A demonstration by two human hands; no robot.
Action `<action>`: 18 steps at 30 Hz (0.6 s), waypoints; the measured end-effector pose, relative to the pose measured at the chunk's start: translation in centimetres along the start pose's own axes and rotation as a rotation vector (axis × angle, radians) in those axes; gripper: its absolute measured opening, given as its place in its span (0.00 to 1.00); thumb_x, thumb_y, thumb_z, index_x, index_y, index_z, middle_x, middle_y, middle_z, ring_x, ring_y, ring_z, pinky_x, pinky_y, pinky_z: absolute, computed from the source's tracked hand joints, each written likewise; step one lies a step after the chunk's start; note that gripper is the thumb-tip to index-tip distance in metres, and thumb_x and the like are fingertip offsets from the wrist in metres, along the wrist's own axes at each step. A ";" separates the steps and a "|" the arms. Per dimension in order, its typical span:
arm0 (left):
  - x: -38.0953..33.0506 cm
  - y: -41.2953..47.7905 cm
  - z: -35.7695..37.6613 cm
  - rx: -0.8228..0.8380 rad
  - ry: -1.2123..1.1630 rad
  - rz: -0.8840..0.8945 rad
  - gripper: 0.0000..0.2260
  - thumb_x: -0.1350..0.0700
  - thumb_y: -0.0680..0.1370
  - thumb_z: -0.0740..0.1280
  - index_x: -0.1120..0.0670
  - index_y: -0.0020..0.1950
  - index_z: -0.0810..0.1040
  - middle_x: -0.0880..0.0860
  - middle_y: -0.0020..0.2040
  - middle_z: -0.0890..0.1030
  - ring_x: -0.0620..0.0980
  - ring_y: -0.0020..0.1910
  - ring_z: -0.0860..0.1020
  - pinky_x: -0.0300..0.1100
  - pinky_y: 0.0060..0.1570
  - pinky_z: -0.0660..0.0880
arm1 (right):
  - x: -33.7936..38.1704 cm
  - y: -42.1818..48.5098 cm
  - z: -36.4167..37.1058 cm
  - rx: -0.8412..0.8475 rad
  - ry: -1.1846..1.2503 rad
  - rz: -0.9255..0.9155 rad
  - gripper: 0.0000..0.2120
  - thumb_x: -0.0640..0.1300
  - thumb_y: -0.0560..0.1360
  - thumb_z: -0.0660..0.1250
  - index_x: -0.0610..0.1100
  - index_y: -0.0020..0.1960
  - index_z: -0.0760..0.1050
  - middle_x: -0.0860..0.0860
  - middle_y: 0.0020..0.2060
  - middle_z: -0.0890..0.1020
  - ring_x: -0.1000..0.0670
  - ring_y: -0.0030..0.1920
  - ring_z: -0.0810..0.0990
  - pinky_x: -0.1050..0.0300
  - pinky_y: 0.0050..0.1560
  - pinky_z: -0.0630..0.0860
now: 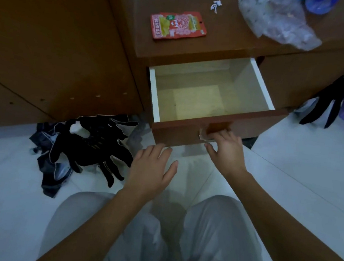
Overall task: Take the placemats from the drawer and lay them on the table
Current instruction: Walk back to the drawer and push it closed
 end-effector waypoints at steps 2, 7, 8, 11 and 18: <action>0.5 0.1 1.4 -0.009 -0.003 0.000 0.23 0.42 0.81 0.53 0.54 0.67 0.76 0.53 0.64 0.79 0.55 0.59 0.78 0.52 0.57 0.74 | -0.3 0.3 0.4 -0.081 -0.015 -0.001 0.06 0.48 0.73 0.71 0.49 0.50 0.80 0.53 0.45 0.82 0.47 0.48 0.75 0.55 0.47 0.61; 1.3 1.6 2.8 -0.056 0.021 0.030 0.24 0.41 0.81 0.53 0.53 0.68 0.75 0.54 0.65 0.78 0.55 0.60 0.77 0.52 0.58 0.74 | -0.3 2.0 0.5 -0.203 -0.011 -0.022 0.05 0.48 0.73 0.71 0.49 0.48 0.80 0.53 0.43 0.82 0.46 0.47 0.75 0.52 0.47 0.63; 1.6 2.1 2.9 -0.065 0.030 0.031 0.24 0.41 0.81 0.52 0.53 0.68 0.75 0.54 0.66 0.78 0.55 0.61 0.77 0.52 0.58 0.74 | -0.2 2.7 0.5 -0.217 -0.012 -0.022 0.04 0.48 0.73 0.71 0.50 0.48 0.80 0.54 0.44 0.81 0.47 0.47 0.75 0.52 0.47 0.63; 2.6 3.2 3.3 -0.081 0.054 0.033 0.25 0.40 0.81 0.51 0.53 0.68 0.75 0.54 0.66 0.78 0.55 0.62 0.77 0.52 0.59 0.74 | 0.1 4.5 1.0 -0.245 -0.009 -0.016 0.03 0.47 0.73 0.71 0.50 0.46 0.79 0.54 0.43 0.80 0.47 0.47 0.74 0.53 0.47 0.62; 4.6 6.5 2.8 -0.113 0.078 0.035 0.26 0.40 0.81 0.50 0.53 0.66 0.76 0.53 0.64 0.78 0.55 0.60 0.77 0.52 0.58 0.73 | 0.2 8.5 1.8 -0.266 -0.014 0.011 0.04 0.47 0.73 0.71 0.51 0.45 0.77 0.54 0.42 0.79 0.48 0.46 0.73 0.52 0.47 0.64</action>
Point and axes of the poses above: each hand's wrist, its own y-axis towards the middle knuckle, its own z-axis out of the palm, x = y × z, the point moved 10 cm from there along y, towards the middle knuckle
